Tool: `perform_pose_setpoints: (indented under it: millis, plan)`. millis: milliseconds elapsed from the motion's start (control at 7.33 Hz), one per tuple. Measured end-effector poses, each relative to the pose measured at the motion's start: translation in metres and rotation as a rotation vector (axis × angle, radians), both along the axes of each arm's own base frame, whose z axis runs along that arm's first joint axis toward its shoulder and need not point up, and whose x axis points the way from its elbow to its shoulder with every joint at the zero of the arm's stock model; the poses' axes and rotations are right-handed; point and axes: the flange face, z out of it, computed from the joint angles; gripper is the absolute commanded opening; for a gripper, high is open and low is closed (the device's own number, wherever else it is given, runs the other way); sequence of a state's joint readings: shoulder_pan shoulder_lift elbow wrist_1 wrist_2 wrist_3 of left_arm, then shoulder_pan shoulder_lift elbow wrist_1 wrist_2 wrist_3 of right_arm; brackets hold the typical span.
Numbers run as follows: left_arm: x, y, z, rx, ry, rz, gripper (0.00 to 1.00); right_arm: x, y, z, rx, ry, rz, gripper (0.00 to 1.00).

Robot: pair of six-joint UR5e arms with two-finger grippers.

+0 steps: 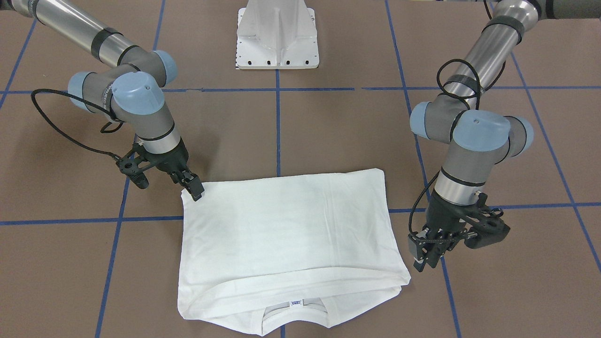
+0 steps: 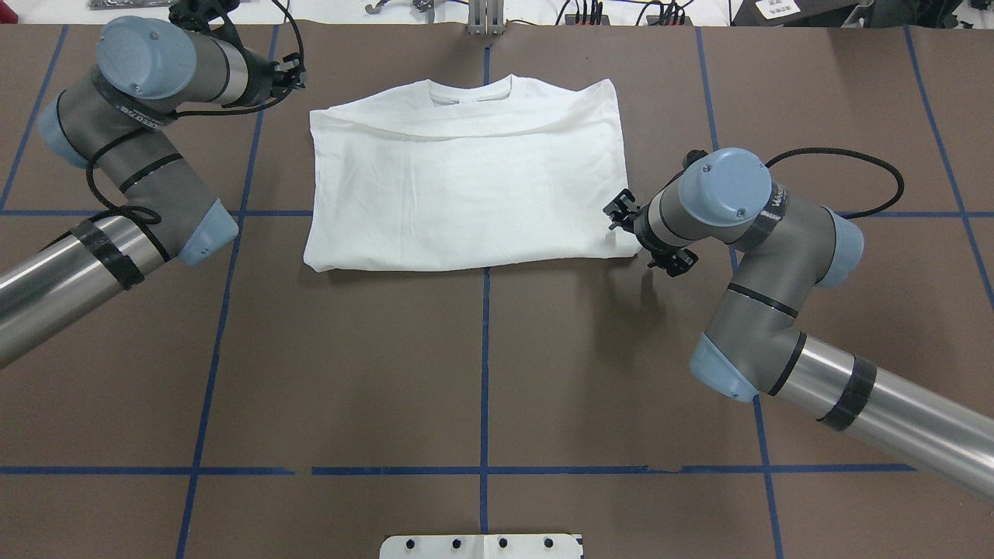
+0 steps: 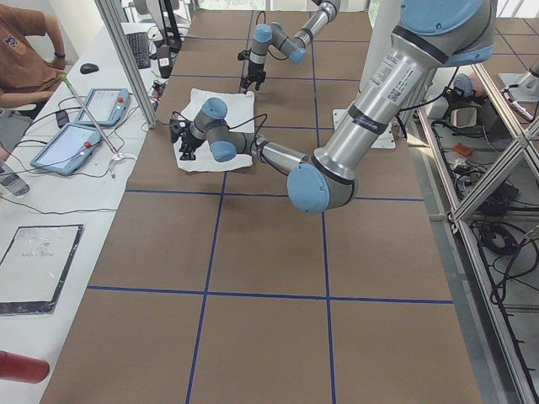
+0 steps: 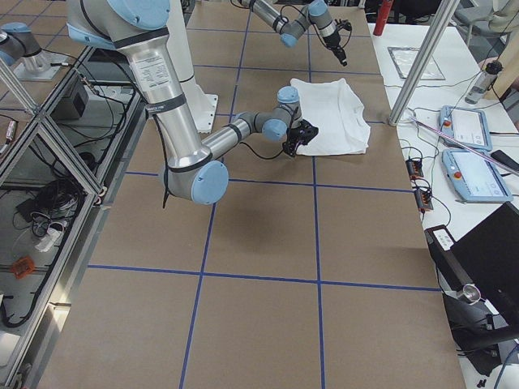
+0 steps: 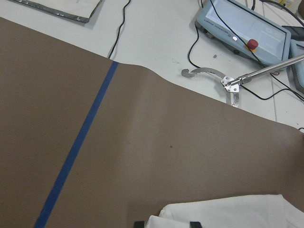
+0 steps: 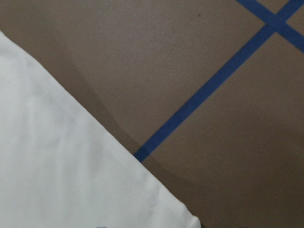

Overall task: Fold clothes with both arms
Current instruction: 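Lower the right gripper to the folded shirt's near corner and grasp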

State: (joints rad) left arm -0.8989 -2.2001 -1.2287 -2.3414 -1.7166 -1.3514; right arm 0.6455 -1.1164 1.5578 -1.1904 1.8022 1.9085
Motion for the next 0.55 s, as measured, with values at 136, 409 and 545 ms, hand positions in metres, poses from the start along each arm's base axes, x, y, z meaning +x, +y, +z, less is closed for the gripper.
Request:
perform_pose_setpoints:
  millis: [136, 409, 545]
  plan:
    - [-0.0001, 0.0001, 0.0006, -0.001, -0.001, 0.000, 0.43, -0.0043, 0.0028, 0.0003, 0.003, 0.004, 0.001, 0.00]
    - [0.0000, 0.0013, 0.0046, -0.005, -0.004, 0.001, 0.42, -0.0066, 0.0051, -0.0030, 0.009, 0.000, -0.003, 0.00]
    - [0.0001, 0.0023, 0.0086, -0.009, -0.007, 0.001, 0.42, -0.0043, 0.0064, -0.0087, 0.016, -0.010, -0.006, 0.00]
